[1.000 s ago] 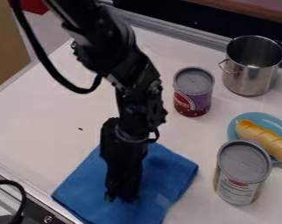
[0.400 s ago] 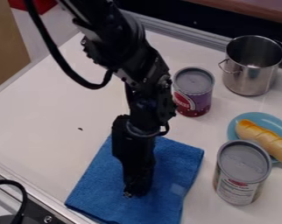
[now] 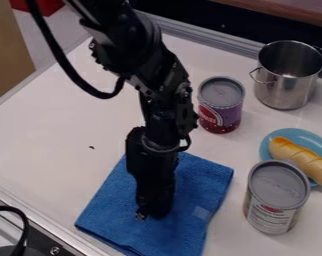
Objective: Move the blue cloth in the right side of the table
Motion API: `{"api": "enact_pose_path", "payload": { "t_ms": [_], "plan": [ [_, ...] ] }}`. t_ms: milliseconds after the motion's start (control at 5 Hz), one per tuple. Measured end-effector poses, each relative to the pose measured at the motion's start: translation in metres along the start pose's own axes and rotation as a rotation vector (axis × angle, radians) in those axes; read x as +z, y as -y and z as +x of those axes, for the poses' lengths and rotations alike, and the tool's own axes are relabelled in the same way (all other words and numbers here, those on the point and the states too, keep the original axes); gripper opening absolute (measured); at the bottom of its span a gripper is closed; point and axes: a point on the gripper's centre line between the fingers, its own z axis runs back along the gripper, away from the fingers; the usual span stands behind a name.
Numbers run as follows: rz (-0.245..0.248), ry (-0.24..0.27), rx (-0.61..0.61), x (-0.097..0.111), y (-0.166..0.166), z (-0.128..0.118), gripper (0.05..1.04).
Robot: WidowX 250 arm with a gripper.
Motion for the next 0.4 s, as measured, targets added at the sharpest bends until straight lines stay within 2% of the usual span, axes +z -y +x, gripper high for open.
{"api": "enact_pose_path", "payload": {
  "t_ms": [400],
  "plan": [
    [-0.002, 0.011, -0.035, 0.0002, 0.0016, 0.0055, 0.072]
  ]
}}
